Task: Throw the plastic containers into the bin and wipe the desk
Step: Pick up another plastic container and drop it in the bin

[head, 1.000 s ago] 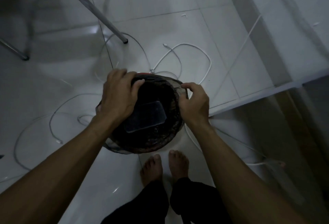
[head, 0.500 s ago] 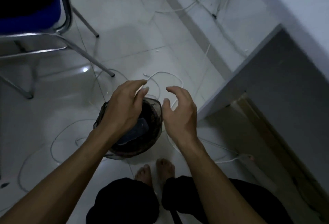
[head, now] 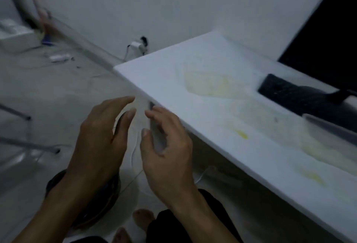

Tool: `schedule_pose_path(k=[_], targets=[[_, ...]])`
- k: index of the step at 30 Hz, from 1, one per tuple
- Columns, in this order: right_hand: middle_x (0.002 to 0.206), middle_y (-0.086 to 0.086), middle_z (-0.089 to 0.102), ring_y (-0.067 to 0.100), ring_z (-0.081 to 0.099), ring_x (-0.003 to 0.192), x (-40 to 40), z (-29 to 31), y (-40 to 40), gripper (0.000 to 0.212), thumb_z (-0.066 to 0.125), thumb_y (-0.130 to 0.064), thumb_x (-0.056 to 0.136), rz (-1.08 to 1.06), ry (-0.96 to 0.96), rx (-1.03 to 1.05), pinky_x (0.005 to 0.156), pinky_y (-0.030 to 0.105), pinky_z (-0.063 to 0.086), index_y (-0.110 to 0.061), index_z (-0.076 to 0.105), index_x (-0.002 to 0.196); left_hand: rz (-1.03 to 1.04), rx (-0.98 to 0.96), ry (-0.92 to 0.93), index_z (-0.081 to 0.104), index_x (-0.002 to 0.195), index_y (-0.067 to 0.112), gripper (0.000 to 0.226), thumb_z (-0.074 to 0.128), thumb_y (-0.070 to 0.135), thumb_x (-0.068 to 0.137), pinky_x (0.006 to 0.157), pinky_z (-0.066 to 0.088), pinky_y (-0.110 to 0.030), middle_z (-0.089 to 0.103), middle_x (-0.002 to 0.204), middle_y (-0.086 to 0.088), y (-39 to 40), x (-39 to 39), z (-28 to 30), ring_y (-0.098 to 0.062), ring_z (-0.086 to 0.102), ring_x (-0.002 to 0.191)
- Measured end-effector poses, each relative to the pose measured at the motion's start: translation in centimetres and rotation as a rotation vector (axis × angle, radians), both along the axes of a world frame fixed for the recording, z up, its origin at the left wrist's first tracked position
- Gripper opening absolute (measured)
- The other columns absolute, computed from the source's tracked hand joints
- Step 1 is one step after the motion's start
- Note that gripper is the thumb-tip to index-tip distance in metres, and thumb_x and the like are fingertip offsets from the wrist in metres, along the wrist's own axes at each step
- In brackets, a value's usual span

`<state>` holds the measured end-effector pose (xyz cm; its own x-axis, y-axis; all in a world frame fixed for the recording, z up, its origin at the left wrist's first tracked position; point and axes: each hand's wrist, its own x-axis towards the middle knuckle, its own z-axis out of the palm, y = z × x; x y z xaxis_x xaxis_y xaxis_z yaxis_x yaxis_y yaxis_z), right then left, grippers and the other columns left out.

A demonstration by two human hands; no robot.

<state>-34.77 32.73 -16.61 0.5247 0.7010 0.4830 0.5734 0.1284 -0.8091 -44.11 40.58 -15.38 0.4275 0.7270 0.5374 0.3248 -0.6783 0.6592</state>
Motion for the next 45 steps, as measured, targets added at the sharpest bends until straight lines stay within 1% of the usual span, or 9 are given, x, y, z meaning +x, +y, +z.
schedule_pose_path(k=[6,14,16,20,24,29,36,42,45], targets=[[0.130,-0.009,0.054,-0.001,0.042,0.125,4.4,3.3,-6.1,0.028,0.055,-0.021,0.089,-0.182,-0.045,0.001,0.103,0.010,0.032,-0.022,0.061,0.116,-0.186,0.053,-0.029,0.057,0.122,0.014,0.034,0.046,0.025,0.092,0.086,0.048,-0.035,0.056,0.114,0.007,-4.8,5.3,2.6,-0.019,0.057,0.103],[0.129,-0.009,0.054,-0.003,0.043,0.123,11.0,6.6,-15.3,0.029,0.056,-0.022,0.088,-0.515,-0.113,0.057,0.102,0.008,0.031,-0.026,0.060,0.116,-0.496,-0.022,-0.055,0.052,0.126,0.024,0.035,0.044,0.035,0.094,0.096,0.047,-0.039,0.056,0.124,0.009,-12.4,13.5,6.4,-0.012,0.053,0.113],[0.129,-0.009,0.054,-0.002,0.044,0.123,12.2,6.8,-17.2,0.029,0.056,-0.024,0.087,-0.582,-0.125,0.043,0.103,0.010,0.033,-0.028,0.059,0.115,-0.554,-0.073,-0.055,0.051,0.125,0.030,0.032,0.046,0.032,0.094,0.096,0.047,-0.029,0.055,0.125,0.012,-14.0,15.2,6.7,-0.004,0.052,0.111],[0.127,-0.009,0.055,-0.002,0.045,0.119,15.2,7.3,-21.5,0.031,0.055,-0.027,0.085,-0.686,-0.126,0.029,0.102,0.014,0.037,-0.026,0.060,0.115,-0.628,-0.177,-0.005,0.047,0.122,0.039,0.030,0.048,0.031,0.092,0.077,0.037,-0.002,0.052,0.121,0.018,-16.9,19.1,6.8,0.008,0.050,0.102],[0.120,-0.015,0.054,0.003,0.048,0.114,18.3,7.6,-25.3,0.033,0.058,-0.029,0.085,-0.745,-0.098,-0.090,0.097,0.021,0.043,-0.027,0.058,0.119,-0.648,-0.172,0.059,0.051,0.125,0.033,0.033,0.051,0.029,0.092,0.075,0.040,-0.009,0.053,0.120,0.014,-18.9,22.3,6.7,-0.001,0.052,0.102],[0.126,-0.006,0.052,0.013,0.043,0.117,22.6,6.6,-30.0,0.039,0.059,-0.028,0.087,-0.823,-0.157,-0.369,0.088,0.017,0.029,-0.024,0.054,0.126,-0.587,-0.145,0.133,0.053,0.125,0.025,0.031,0.050,0.027,0.093,0.076,0.041,-0.020,0.054,0.125,0.004,-21.4,25.5,6.6,-0.007,0.053,0.097],[0.117,-0.001,0.059,0.019,0.052,0.108,26.1,6.3,-32.7,0.033,0.059,-0.033,0.087,-0.940,-0.072,-0.437,0.080,0.029,0.044,-0.023,0.060,0.119,-0.479,-0.134,0.289,0.051,0.128,0.020,0.034,0.051,0.024,0.093,0.092,0.045,-0.029,0.049,0.132,-0.005,-21.9,27.1,5.3,-0.022,0.052,0.112],[0.122,-0.004,0.057,0.016,0.048,0.113,26.8,5.7,-36.4,0.042,0.061,-0.038,0.085,-0.742,-0.149,-0.789,0.093,0.032,0.043,-0.024,0.056,0.124,-0.404,-0.060,0.357,0.051,0.126,0.015,0.033,0.050,0.019,0.093,0.085,0.046,-0.035,0.052,0.123,-0.013,-22.3,29.2,6.3,-0.029,0.060,0.096],[0.121,-0.005,0.056,0.014,0.047,0.112,26.9,5.0,-37.0,0.040,0.062,-0.034,0.086,-0.702,-0.200,-0.788,0.093,0.027,0.042,-0.022,0.056,0.123,-0.347,-0.078,0.431,0.048,0.129,0.015,0.037,0.050,0.020,0.093,0.085,0.047,-0.038,0.055,0.122,-0.012,-22.3,30.1,6.6,-0.030,0.059,0.098]])
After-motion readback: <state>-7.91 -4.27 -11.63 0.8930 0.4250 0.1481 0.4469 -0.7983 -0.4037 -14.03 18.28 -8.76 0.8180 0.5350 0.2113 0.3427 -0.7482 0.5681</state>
